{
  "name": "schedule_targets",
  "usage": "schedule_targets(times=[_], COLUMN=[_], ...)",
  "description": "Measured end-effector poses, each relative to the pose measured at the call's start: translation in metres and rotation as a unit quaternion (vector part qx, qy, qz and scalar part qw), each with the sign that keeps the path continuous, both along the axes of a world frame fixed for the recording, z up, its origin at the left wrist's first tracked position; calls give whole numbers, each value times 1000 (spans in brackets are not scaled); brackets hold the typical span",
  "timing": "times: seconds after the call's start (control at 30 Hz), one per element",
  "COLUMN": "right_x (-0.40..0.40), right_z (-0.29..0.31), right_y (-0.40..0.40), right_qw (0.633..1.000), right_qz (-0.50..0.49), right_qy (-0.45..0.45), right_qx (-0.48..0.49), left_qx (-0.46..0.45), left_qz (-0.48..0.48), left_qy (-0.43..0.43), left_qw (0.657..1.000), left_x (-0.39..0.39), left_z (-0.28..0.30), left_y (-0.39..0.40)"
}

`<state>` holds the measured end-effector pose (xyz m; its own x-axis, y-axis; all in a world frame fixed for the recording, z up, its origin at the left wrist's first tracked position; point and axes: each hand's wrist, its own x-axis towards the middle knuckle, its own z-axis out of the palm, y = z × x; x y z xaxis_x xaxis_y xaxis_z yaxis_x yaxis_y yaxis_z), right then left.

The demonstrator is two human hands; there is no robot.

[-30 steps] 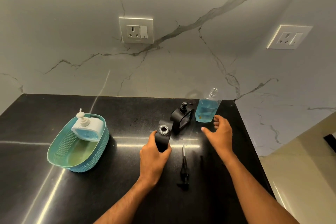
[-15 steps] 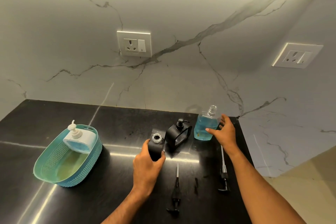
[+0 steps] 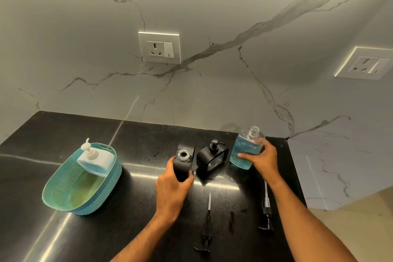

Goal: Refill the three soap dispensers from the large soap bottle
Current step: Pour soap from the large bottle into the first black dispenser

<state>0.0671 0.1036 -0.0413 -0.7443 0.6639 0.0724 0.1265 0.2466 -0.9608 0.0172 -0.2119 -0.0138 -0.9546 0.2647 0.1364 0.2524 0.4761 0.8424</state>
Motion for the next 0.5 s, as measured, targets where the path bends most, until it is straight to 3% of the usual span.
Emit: schedule_targets(times=[0.5], right_x=[31], right_z=[30], right_y=[-44], right_qw=[981], right_qz=[-137], right_qy=[92], right_qx=[102], left_qx=[0], left_qz=[-6], left_qy=[23], left_qw=[1000], left_x=[1], left_z=[12], left_y=[-15])
